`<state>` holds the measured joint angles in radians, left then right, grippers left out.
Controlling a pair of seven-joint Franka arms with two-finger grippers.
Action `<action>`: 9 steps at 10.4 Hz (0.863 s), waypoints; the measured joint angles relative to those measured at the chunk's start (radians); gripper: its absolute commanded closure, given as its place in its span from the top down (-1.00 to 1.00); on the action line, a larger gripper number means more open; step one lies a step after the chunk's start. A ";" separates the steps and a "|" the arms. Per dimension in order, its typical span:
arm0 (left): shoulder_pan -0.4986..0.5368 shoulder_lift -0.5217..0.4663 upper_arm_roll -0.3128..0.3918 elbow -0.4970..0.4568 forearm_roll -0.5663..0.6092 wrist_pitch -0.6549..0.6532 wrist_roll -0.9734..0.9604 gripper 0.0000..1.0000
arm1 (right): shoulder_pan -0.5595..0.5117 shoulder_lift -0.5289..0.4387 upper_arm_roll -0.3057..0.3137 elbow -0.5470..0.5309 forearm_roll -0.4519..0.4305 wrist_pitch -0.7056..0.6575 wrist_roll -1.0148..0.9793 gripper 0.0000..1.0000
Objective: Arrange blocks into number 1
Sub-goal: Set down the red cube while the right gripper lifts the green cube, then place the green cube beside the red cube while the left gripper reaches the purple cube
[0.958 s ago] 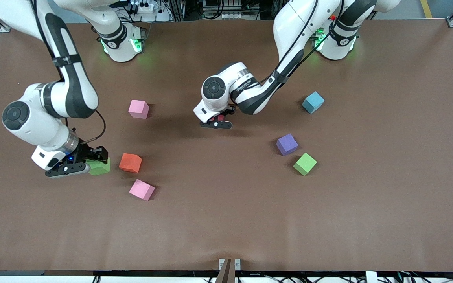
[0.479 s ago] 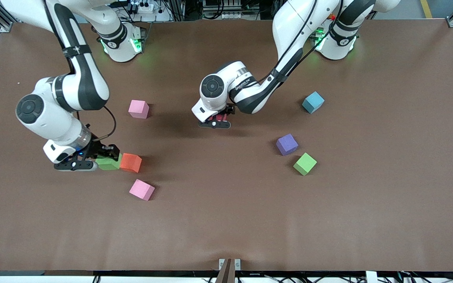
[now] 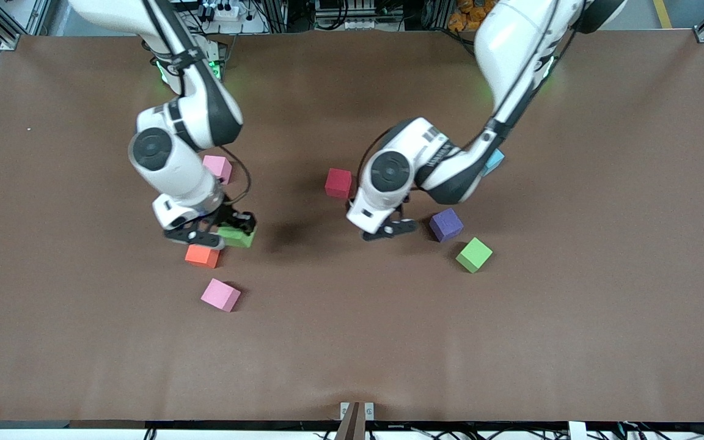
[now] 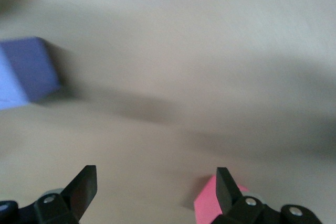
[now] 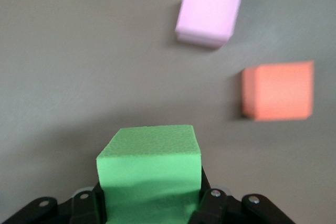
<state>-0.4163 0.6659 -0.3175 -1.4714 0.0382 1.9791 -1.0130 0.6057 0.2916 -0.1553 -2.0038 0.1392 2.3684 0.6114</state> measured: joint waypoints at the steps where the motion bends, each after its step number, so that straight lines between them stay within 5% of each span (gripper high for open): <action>1: 0.030 -0.015 0.003 -0.009 0.005 -0.015 -0.040 1.00 | 0.054 0.016 0.000 0.000 0.000 0.006 0.065 -0.20; 6: 0.146 -0.023 0.017 -0.099 0.072 0.016 -0.093 1.00 | 0.316 0.172 -0.001 0.102 -0.001 0.025 0.284 -0.20; 9: 0.213 -0.076 0.016 -0.206 0.072 0.124 -0.094 1.00 | 0.348 0.274 -0.011 0.185 -0.004 0.036 0.307 -0.20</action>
<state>-0.2035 0.5903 -0.3017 -1.6775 0.1103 2.1035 -1.1069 0.9536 0.5657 -0.1662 -1.8188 0.1357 2.4042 0.9186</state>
